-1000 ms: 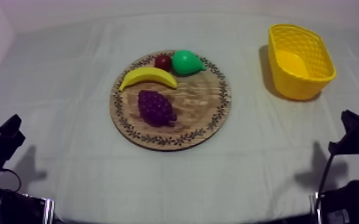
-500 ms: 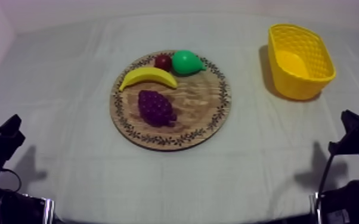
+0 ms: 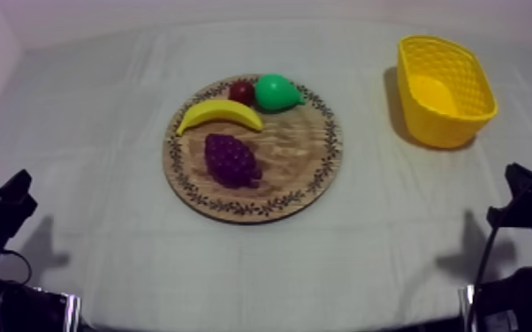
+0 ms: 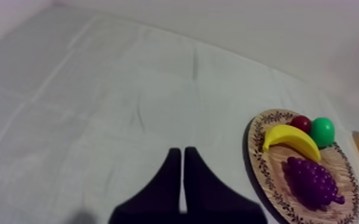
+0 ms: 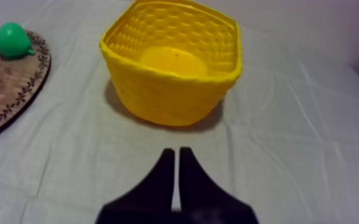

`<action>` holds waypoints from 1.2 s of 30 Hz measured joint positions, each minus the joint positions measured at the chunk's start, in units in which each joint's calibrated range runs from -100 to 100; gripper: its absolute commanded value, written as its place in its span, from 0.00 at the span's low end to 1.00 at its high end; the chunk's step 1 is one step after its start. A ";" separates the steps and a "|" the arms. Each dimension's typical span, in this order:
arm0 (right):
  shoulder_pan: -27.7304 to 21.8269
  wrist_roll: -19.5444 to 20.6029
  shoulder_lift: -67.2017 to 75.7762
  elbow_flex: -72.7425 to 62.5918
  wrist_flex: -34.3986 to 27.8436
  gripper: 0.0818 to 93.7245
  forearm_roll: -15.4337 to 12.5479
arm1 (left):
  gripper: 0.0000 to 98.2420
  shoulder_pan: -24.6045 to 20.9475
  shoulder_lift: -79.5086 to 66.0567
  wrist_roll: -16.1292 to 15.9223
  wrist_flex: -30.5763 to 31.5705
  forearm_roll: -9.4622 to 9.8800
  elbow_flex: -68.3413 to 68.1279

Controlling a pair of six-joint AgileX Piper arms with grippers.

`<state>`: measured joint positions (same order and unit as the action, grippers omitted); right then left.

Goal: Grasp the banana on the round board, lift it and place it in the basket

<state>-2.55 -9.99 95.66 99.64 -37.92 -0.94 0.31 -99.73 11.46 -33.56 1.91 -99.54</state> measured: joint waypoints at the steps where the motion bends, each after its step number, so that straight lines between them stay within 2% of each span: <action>1: 0.24 0.48 0.00 0.00 0.00 0.01 0.00 | 0.00 0.00 0.00 0.00 0.00 0.00 0.00; 14: 0.91 -0.67 0.00 -0.19 1.05 0.01 0.00 | 0.00 0.00 0.00 0.00 0.00 0.00 0.00; 16: 1.13 -1.01 -0.46 -1.38 0.41 0.01 0.94 | 0.00 0.00 0.00 0.00 0.00 0.00 0.00; 20: 2.01 -1.01 -3.72 -6.75 -0.79 0.01 0.94 | 0.00 0.00 0.00 0.03 0.00 0.00 0.00; 24: 3.39 -2.13 -10.56 -16.24 -2.08 0.02 -1.21 | 0.00 0.00 0.00 0.03 0.00 0.00 0.00; 36: 5.45 -9.24 -34.75 -49.72 -11.82 0.02 -11.50 | 0.00 0.00 0.00 0.00 0.01 0.00 0.00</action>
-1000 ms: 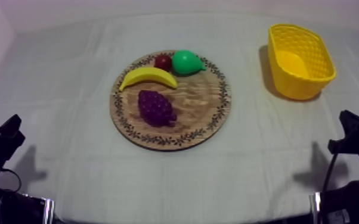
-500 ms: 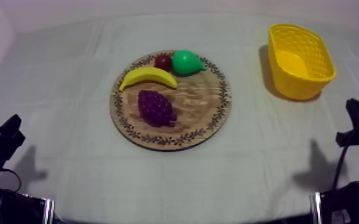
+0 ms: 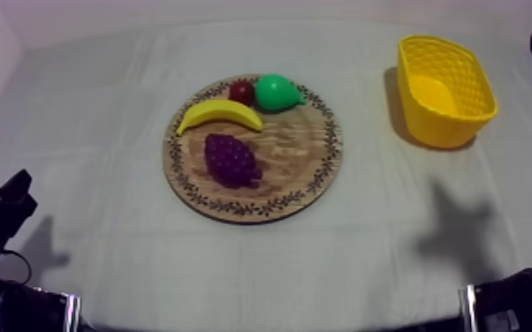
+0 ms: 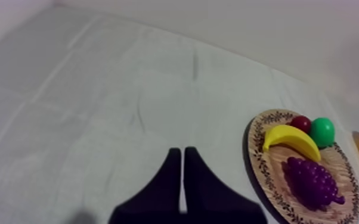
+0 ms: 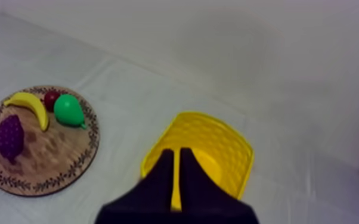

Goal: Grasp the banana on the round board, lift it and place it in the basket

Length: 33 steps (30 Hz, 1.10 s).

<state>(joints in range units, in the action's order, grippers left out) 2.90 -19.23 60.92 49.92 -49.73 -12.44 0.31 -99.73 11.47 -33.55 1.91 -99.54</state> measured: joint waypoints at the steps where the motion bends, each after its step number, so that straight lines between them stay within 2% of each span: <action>1: -0.11 -0.71 -2.19 -2.89 -0.75 0.02 -0.99 | 0.00 0.00 0.00 0.00 0.00 0.00 0.00; 6: 0.58 -3.23 -12.47 -15.34 -5.11 0.02 -4.27 | 0.00 0.00 0.00 0.00 0.00 0.00 0.00; 16: 6.52 -5.21 -32.06 -33.28 -10.86 0.03 -5.82 | 0.00 0.00 0.00 0.00 0.00 0.00 0.00; 30: 14.04 -9.00 -49.10 -36.60 -13.50 0.04 -6.30 | 0.00 0.00 0.00 0.00 0.00 0.00 0.00; 33: 15.69 -9.85 -52.61 -37.64 -13.60 0.07 -6.20 | 0.00 0.00 0.00 0.00 0.00 0.00 0.00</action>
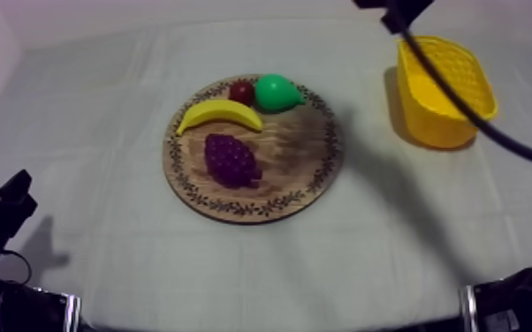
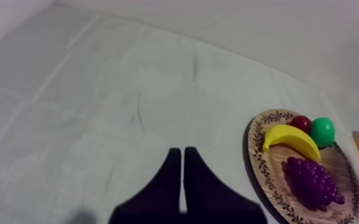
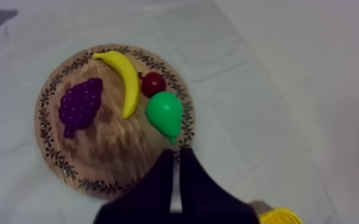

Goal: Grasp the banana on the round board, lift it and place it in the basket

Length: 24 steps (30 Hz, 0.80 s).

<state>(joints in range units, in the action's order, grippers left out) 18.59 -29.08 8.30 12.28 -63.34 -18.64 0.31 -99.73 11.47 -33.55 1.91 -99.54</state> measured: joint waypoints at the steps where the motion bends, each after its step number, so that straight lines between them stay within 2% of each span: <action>1: 0.40 -0.14 -1.01 -0.40 0.00 0.10 0.04 | 0.00 0.00 0.00 0.00 0.00 0.00 0.00; 6: 2.78 -0.60 -7.87 -3.44 -0.22 0.26 0.81 | 0.00 0.00 0.00 0.03 0.00 0.00 0.00; 10: 4.17 -1.49 -13.20 -6.17 -0.71 0.46 0.86 | 0.00 0.00 0.00 0.03 0.00 0.00 0.00; 13: 4.75 -1.69 -16.46 -7.80 -1.07 0.57 0.76 | 0.00 0.00 0.00 0.03 0.00 0.00 0.00; 19: 6.41 -2.74 -22.31 -11.76 -1.39 0.67 0.56 | 0.00 0.00 0.00 0.00 0.00 0.00 0.00; 24: 8.18 -3.10 -26.65 -16.29 -2.48 0.70 1.23 | 0.00 0.00 0.00 0.00 0.07 0.00 0.00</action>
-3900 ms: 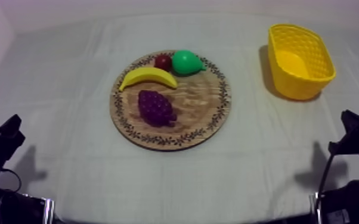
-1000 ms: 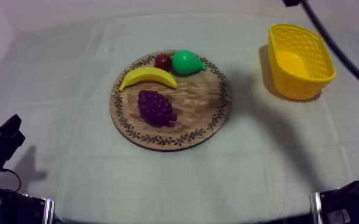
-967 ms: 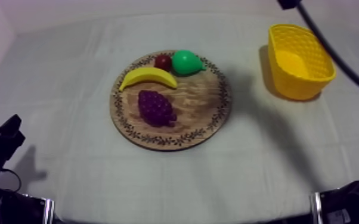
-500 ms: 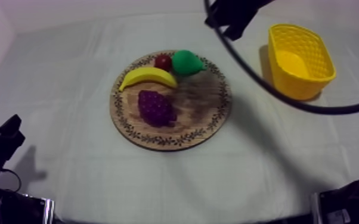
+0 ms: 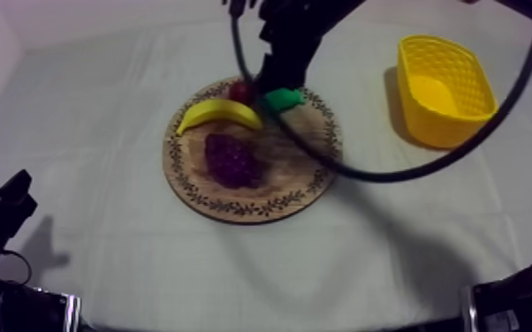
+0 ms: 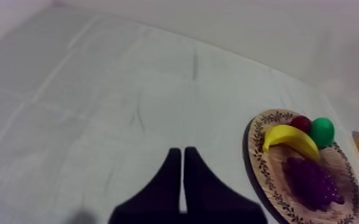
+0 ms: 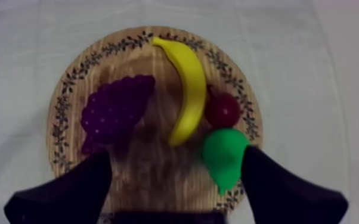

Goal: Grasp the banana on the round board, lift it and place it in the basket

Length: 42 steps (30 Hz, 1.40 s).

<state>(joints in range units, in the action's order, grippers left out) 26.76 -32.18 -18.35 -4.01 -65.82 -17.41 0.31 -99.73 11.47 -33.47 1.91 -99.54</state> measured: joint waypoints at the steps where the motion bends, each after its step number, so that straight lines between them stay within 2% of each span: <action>1: 0.38 0.00 -1.01 -1.17 -0.24 0.70 0.13 | 0.00 0.00 0.00 0.00 0.00 0.00 0.00; 15: 3.22 0.25 -16.65 -19.42 -1.12 0.68 1.30 | 0.00 0.00 0.00 0.00 -0.05 0.00 0.00; 26: 3.26 1.89 -32.86 -37.97 -5.17 0.68 3.41 | 0.00 0.00 0.00 0.02 -0.05 0.00 0.00; 38: 2.55 2.85 -44.28 -47.30 -5.56 0.66 5.23 | 0.00 0.00 0.00 0.02 -0.09 0.00 0.00; 42: 1.97 3.12 -46.86 -49.50 -5.89 0.62 5.97 | 0.00 0.00 0.00 -0.01 -0.09 0.00 0.00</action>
<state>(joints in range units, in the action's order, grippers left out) 28.74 -29.06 -65.21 -53.51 -71.70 -11.45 0.31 -99.73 11.46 -33.57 1.91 -99.54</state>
